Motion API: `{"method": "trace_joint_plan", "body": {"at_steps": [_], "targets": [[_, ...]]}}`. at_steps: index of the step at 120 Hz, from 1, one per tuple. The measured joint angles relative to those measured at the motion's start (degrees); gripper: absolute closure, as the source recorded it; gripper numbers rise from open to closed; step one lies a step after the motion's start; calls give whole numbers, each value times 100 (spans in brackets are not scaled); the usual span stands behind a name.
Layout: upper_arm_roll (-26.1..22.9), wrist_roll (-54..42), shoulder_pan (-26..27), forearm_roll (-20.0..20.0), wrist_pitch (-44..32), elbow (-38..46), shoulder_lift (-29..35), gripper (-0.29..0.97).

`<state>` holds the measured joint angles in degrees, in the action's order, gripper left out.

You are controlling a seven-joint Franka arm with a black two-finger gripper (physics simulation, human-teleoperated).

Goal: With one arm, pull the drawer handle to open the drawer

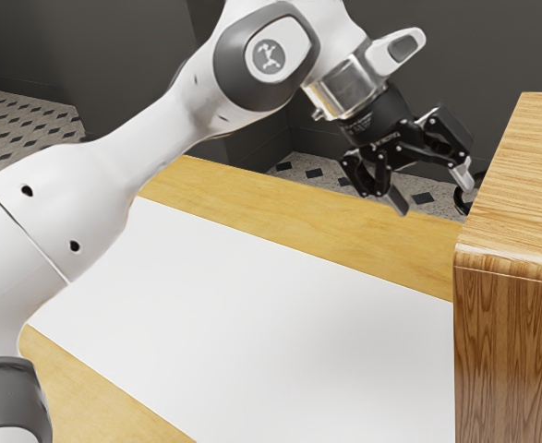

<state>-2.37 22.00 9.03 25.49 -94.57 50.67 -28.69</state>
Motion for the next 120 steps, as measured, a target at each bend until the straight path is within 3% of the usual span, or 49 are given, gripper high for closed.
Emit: {"method": "trace_joint_plan", "body": {"at_steps": [54,120], "targets": [[56,26,-63,-48,84,178,2,0],[55,30,-782,-175,529,175,119,0]]}}
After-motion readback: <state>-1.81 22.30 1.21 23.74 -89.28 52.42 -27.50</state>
